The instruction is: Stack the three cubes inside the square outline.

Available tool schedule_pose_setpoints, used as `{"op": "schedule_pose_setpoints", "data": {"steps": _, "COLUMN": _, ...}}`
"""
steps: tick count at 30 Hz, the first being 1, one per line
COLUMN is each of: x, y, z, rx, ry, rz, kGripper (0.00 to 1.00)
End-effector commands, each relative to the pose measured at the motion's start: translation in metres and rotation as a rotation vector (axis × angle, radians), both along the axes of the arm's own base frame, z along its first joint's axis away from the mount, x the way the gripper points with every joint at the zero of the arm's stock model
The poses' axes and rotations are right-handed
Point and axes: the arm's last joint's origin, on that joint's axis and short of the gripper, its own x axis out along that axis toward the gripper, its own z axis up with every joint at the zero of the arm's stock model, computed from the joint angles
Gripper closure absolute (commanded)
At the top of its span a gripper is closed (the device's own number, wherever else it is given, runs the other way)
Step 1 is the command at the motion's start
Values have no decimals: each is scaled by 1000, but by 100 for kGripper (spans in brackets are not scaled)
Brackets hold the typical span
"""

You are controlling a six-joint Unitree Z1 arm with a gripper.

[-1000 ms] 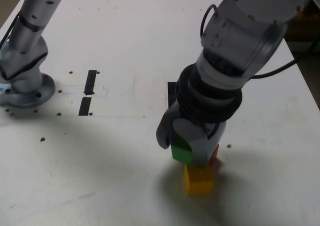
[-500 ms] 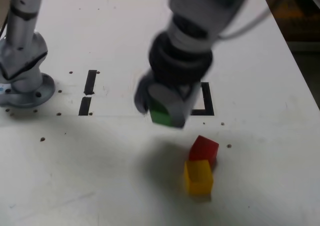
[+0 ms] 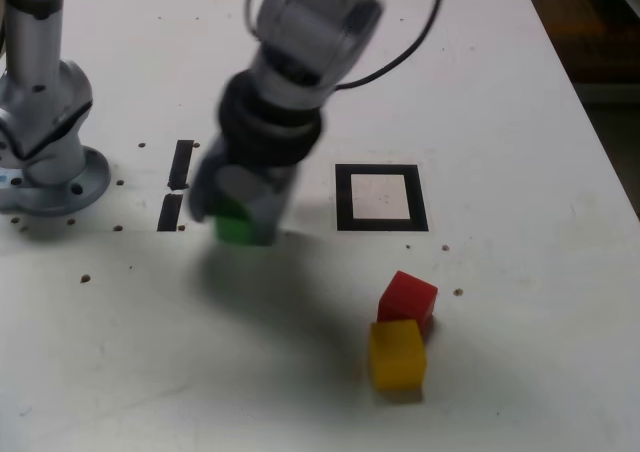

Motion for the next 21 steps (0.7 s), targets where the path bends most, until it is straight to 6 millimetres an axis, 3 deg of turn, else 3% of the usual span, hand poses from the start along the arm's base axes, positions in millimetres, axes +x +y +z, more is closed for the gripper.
{"op": "schedule_pose_setpoints", "data": {"steps": 1, "x": 1, "y": 1, "z": 0, "rx": -3, "ry": 0, "rz": 9, "kGripper": 69}}
{"op": "schedule_pose_setpoints", "data": {"steps": 10, "x": -2, "y": 5, "z": -5, "rx": -3, "ry": 12, "rz": 30, "kGripper": 65}}
{"op": "schedule_pose_setpoints", "data": {"steps": 13, "x": -1, "y": 5, "z": -5, "rx": -3, "ry": 8, "rz": 33, "kGripper": 52}}
{"op": "schedule_pose_setpoints", "data": {"steps": 17, "x": 0, "y": 5, "z": -5, "rx": -10, "ry": -10, "rz": 35, "kGripper": 23}}
{"op": "schedule_pose_setpoints", "data": {"steps": 21, "x": 1, "y": 4, "z": -3, "rx": -14, "ry": -25, "rz": 40, "kGripper": 12}}
